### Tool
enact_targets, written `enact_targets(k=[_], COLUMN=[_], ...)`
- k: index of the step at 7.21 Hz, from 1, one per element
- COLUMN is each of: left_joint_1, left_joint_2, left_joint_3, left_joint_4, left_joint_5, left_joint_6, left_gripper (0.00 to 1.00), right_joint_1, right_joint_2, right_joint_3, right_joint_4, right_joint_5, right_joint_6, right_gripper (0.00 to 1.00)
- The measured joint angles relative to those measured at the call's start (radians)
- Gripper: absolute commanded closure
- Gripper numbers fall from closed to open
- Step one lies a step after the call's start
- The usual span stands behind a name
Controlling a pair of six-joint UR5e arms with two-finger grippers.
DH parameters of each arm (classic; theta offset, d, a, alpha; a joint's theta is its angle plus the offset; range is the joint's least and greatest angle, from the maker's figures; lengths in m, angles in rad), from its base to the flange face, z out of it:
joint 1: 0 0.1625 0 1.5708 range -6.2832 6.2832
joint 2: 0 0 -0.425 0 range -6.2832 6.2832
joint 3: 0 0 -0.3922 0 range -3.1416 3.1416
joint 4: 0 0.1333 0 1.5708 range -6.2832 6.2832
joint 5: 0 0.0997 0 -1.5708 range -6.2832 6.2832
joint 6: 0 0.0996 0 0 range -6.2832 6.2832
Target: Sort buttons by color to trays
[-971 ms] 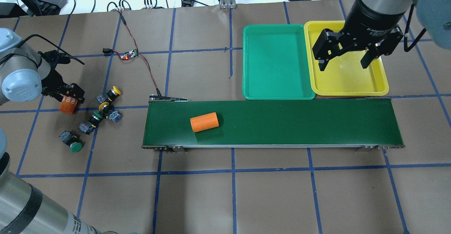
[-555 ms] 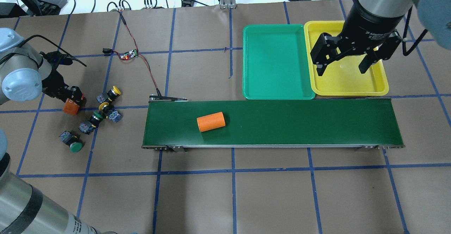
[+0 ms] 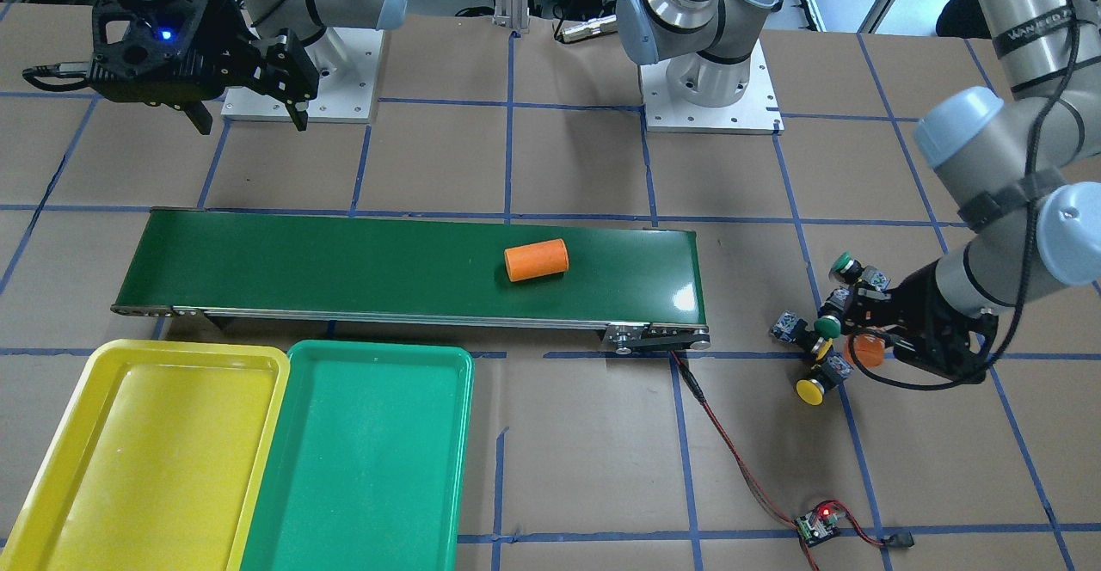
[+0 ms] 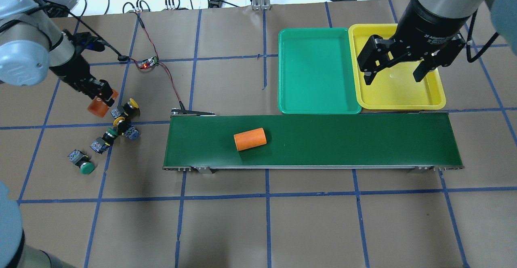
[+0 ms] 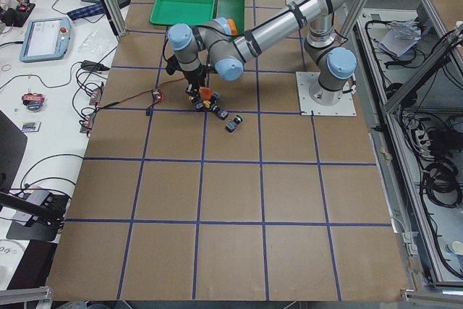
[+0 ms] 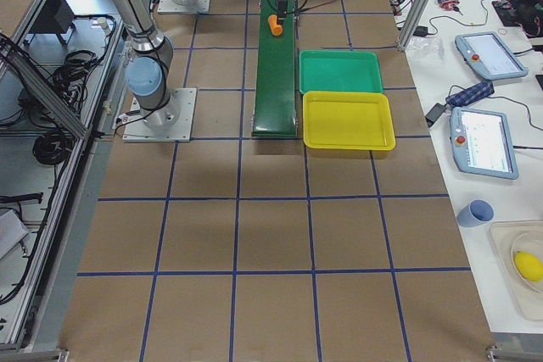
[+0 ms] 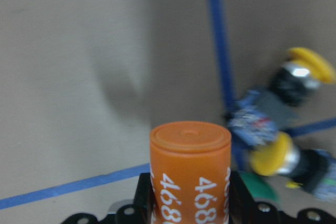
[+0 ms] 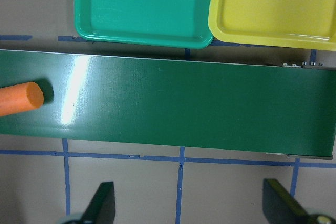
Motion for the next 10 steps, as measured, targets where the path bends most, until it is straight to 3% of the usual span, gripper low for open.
enact_targets(k=[2, 4, 7, 10], left_joint_1=[-0.194, -0.308, -0.407, -0.428], left_joint_2=[0.105, 0.187, 0.218, 0.202], left_joint_3=[-0.056, -0.168, -0.270, -0.321], left_joint_4=[-0.052, -0.044, 0.041, 0.166], left_joint_5=[0.004, 0.004, -0.003, 0.000], left_joint_6=[0.117, 0.230, 0.366, 0.530], left_gripper=[1.00, 1.00, 1.00, 1.00], right_joint_1=[0.000, 0.000, -0.001, 0.000], right_joint_2=[-0.002, -0.003, -0.004, -0.008], right_joint_3=[0.001, 0.002, 0.002, 0.002], right_joint_4=[0.005, 0.003, -0.004, -0.005], right_joint_5=[0.003, 0.004, 0.001, 0.004], right_joint_6=[-0.001, -0.002, -0.003, -0.002], right_gripper=[0.00, 0.00, 0.00, 0.00])
